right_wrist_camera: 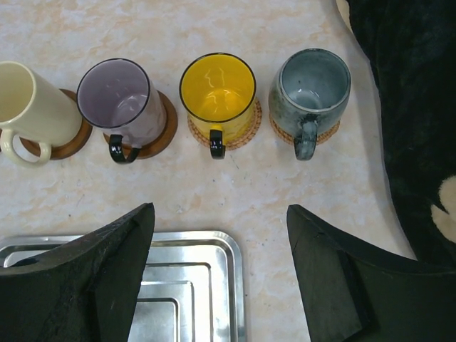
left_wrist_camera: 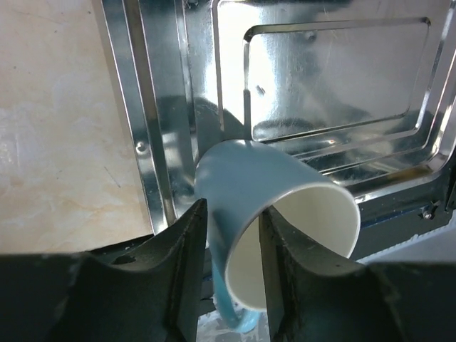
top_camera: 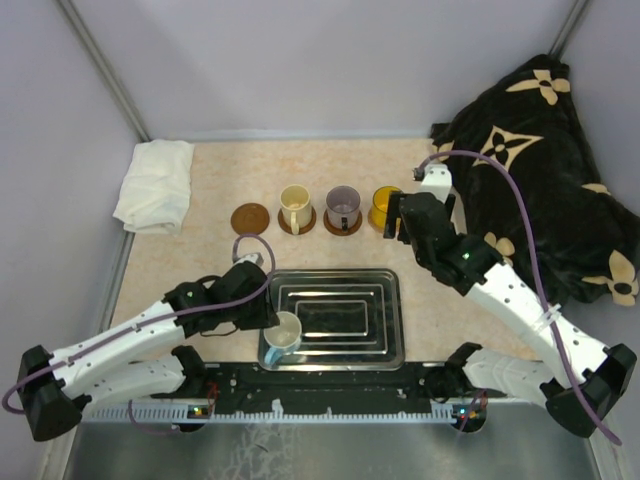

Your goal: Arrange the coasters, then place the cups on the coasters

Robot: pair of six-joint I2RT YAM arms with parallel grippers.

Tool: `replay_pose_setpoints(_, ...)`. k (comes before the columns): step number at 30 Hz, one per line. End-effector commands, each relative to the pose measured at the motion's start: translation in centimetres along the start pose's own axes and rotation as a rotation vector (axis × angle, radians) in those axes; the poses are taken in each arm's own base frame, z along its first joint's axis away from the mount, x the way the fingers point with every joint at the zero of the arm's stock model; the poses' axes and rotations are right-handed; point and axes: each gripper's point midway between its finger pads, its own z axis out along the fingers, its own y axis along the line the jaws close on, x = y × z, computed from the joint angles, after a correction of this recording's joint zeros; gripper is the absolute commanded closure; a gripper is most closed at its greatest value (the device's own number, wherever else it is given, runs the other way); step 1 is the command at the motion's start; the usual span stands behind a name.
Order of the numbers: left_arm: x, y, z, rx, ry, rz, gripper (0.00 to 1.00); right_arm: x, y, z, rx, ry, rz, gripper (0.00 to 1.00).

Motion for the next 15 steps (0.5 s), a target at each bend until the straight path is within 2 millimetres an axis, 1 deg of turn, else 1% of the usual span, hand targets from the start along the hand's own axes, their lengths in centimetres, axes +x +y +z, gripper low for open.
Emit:
replay_pose_setpoints(1, -1.35, -1.3, 0.66, 0.005, -0.03, 0.04, 0.61, -1.66, -0.07, -0.81, -0.012, -0.06, 0.059, 0.25)
replay_pose_setpoints(4, -1.4, -1.47, 0.99, -0.012, -0.02, 0.054, 0.66, -1.87, -0.33, -1.06, -0.008, -0.069, 0.061, 0.25)
replay_pose_setpoints(6, -1.36, -1.5, 1.14, -0.018, -0.014, 0.055, 0.72, -1.81, -0.5, -1.15, -0.005, -0.071, 0.061, 0.25)
replay_pose_setpoints(9, -1.16, -1.39, 1.15, -0.027, -0.006, 0.046, 0.86, -1.69, -0.63, -1.29, -0.008, -0.074, 0.067, 0.24)
replay_pose_setpoints(11, -1.09, -1.25, 1.01, -0.033, -0.008, 0.04, 0.92, -1.52, -0.69, -1.29, -0.009, -0.074, 0.066, 0.24)
replay_pose_setpoints(15, -1.52, -1.14, 0.75, -0.039, -0.036, 0.024, 0.94, -1.34, -0.59, -1.19, -0.013, -0.072, 0.069, 0.24)
